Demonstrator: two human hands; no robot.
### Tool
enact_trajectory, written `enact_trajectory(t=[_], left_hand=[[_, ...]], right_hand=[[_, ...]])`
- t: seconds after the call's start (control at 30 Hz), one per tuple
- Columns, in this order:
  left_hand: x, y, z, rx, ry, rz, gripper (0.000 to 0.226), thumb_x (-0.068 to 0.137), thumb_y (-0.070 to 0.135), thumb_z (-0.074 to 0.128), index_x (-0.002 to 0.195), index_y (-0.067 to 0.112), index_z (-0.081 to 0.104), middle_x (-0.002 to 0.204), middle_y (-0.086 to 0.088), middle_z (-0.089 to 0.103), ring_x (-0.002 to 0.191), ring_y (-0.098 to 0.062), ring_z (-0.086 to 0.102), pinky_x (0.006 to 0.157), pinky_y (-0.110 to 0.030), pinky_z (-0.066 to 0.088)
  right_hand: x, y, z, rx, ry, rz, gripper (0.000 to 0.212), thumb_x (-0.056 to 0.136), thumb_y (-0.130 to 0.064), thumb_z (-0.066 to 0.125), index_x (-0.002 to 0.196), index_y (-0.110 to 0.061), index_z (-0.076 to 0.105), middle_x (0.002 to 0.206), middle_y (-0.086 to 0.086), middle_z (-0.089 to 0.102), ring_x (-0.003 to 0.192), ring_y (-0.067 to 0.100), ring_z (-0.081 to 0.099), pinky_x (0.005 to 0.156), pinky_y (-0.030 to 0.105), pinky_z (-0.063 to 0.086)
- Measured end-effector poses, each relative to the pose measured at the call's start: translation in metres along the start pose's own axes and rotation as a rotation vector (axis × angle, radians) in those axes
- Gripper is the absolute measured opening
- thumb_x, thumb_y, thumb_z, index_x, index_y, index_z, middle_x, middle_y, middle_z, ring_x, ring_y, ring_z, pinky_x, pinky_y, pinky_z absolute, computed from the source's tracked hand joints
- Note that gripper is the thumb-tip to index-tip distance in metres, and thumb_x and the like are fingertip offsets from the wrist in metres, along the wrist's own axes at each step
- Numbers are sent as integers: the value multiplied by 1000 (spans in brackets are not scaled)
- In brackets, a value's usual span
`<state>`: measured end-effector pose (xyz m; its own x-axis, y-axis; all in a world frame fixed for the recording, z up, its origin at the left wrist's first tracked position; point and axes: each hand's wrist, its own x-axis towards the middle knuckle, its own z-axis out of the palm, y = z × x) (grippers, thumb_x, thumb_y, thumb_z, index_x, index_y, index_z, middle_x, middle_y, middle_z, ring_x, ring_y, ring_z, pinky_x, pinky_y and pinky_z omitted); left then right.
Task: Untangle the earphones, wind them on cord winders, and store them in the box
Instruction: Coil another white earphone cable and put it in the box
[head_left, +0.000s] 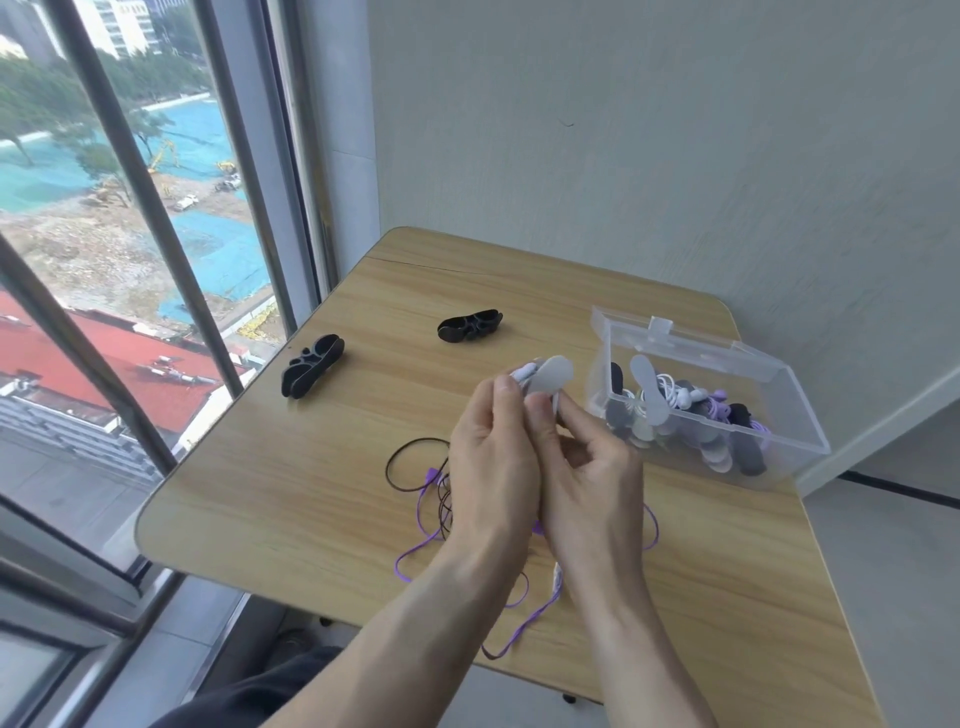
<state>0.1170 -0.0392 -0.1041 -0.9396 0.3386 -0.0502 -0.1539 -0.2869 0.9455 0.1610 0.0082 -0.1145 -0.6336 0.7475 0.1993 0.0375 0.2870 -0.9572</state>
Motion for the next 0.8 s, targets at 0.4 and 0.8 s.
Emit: enact_trajectory(t=[0.4, 0.8], left_hand=[[13, 18, -20, 421, -397, 9, 65, 98, 31, 54, 152, 46, 23, 144, 7, 52, 131, -5, 48, 111, -30, 36], [25, 31, -55, 1426, -418, 65, 44, 100, 46, 44, 137, 23, 53, 128, -9, 52, 119, -28, 39, 94, -35, 36]], right_hand=[[59, -24, -44, 188, 231, 106, 19, 93, -23, 68, 79, -14, 76, 64, -7, 67, 62, 10, 59, 62, 28, 49], [137, -4, -52, -1032, 10, 249, 28, 85, -28, 66, 70, -6, 59, 71, 12, 53, 68, 30, 51, 51, 27, 31]])
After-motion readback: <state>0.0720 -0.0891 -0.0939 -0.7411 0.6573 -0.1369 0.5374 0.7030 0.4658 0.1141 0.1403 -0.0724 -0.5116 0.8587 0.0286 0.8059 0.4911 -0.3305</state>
